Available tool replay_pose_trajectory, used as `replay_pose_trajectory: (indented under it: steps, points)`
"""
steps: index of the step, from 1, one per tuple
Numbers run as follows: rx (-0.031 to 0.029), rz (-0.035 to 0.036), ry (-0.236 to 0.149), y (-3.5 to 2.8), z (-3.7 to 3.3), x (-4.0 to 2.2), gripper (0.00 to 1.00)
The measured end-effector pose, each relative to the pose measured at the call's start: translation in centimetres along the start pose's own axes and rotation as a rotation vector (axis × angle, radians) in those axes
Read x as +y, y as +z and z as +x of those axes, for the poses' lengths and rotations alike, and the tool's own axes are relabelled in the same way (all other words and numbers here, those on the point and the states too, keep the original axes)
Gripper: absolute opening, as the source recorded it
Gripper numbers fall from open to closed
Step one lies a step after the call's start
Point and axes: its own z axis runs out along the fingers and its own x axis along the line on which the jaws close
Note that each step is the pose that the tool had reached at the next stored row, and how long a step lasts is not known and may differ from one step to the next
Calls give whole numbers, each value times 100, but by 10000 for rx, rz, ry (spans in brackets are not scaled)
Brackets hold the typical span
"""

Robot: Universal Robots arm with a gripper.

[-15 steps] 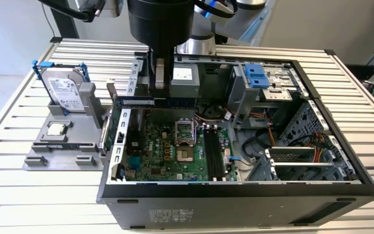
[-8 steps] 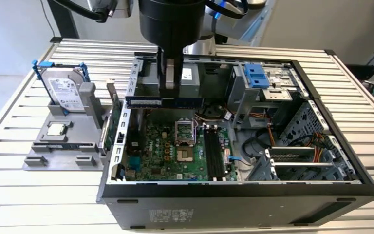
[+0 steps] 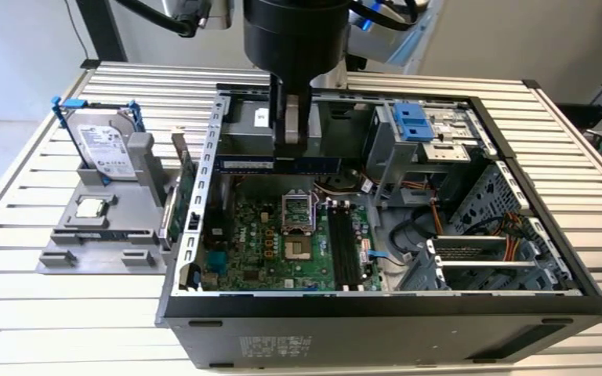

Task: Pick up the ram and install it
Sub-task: 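Pick up the ram and move it above insertion slot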

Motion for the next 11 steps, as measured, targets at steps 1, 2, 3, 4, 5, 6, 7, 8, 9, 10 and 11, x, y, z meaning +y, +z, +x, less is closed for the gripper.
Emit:
replay_pose_trajectory:
  steps: [1,2,3,4,5,6,7,8,9,10,11]
  points:
    - [0,0,0,0,0,-16,0]
    - [0,1,0,0,0,-33,0]
    - [0,0,0,-1,0,-51,0]
    - [1,0,0,-1,0,-66,0]
    - [2,0,0,-2,0,-83,0]
    - [1,0,0,-2,0,-100,0]
    - [1,0,-1,-2,0,-117,0]
    - [2,0,0,-2,0,-133,0]
    - [1,0,0,-2,0,-151,0]
    - [2,0,0,-3,-1,-168,0]
    - [2,0,0,-3,-1,-186,0]
